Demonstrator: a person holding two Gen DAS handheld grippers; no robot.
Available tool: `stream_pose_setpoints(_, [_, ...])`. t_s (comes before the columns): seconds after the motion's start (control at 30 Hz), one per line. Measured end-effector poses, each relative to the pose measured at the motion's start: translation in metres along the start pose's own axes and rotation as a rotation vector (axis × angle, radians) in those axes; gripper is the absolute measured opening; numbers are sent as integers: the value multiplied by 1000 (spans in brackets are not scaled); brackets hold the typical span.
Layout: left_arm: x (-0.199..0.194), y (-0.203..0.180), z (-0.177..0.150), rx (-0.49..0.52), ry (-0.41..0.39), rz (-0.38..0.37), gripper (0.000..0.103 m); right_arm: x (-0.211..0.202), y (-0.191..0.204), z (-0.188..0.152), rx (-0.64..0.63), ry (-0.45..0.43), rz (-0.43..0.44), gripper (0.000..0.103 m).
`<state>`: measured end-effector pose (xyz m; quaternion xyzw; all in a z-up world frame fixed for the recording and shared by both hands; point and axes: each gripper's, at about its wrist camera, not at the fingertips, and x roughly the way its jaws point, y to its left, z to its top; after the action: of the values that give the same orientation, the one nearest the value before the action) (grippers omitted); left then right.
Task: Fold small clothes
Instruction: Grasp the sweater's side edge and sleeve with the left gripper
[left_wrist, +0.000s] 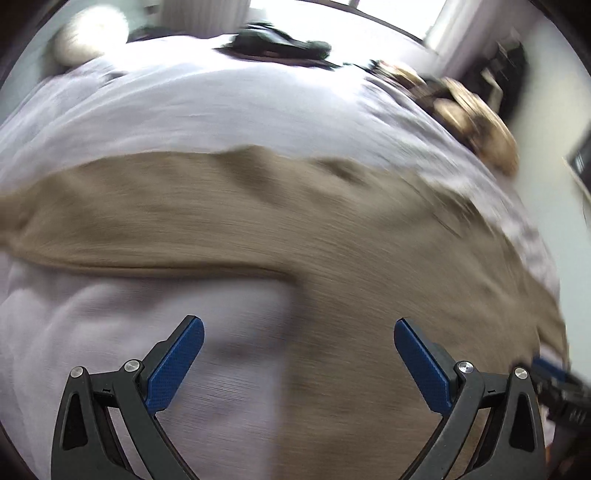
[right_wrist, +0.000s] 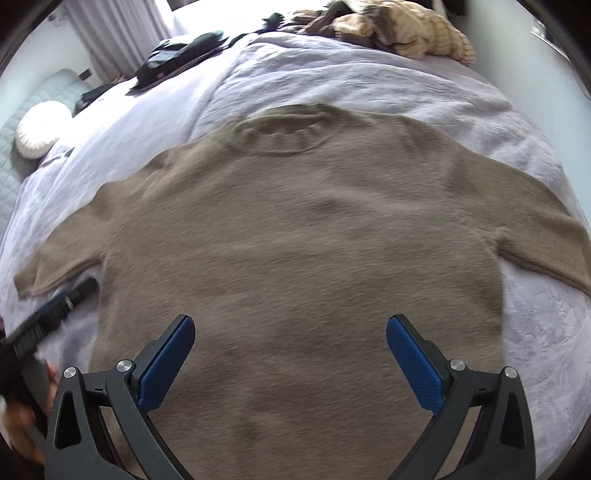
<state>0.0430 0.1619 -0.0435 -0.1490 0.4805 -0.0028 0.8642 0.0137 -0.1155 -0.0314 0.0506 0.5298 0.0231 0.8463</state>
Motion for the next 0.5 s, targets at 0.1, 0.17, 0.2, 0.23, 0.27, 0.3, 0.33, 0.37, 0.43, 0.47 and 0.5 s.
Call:
stream_pose_setpoints(0.1, [-5, 65, 6, -130, -31, 41, 103, 3, 21, -4, -33, 14, 22, 103])
stream_pose_setpoints(0.17, [-6, 109, 8, -226, -47, 49, 103, 5, 35, -6, -56, 23, 32, 103])
stream_pose_setpoints(0.2, [-5, 127, 9, -274, -55, 54, 103, 7, 39, -7, -63, 30, 33, 103])
stream_pose_setpoints(0.23, [-4, 146, 10, -331, -60, 60, 103, 9, 44, -8, -69, 37, 36, 103])
stream_pose_setpoints(0.27, [-1, 164, 12, -392, -65, 45, 103, 11, 47, -9, -75, 48, 38, 103])
stream_pose_setpoints(0.3, [2, 177, 14, -436, -75, 13, 103, 13, 52, -10, -81, 54, 39, 103])
stream_pose_setpoints(0.33, [4, 188, 17, -474, -88, -15, 103, 14, 57, -10, -87, 59, 39, 103])
stream_pose_setpoints(0.37, [6, 193, 22, -492, -104, -29, 103, 15, 60, -11, -92, 67, 41, 103])
stream_pose_setpoints(0.43, [6, 197, 30, -488, -135, -37, 103, 16, 66, -14, -98, 75, 48, 103])
stream_pose_setpoints(0.47, [7, 199, 34, -483, -153, -42, 102, 15, 67, -15, -100, 78, 50, 103])
stream_pose_setpoints(0.5, [6, 200, 35, -484, -172, -49, 93, 15, 69, -15, -103, 79, 52, 103])
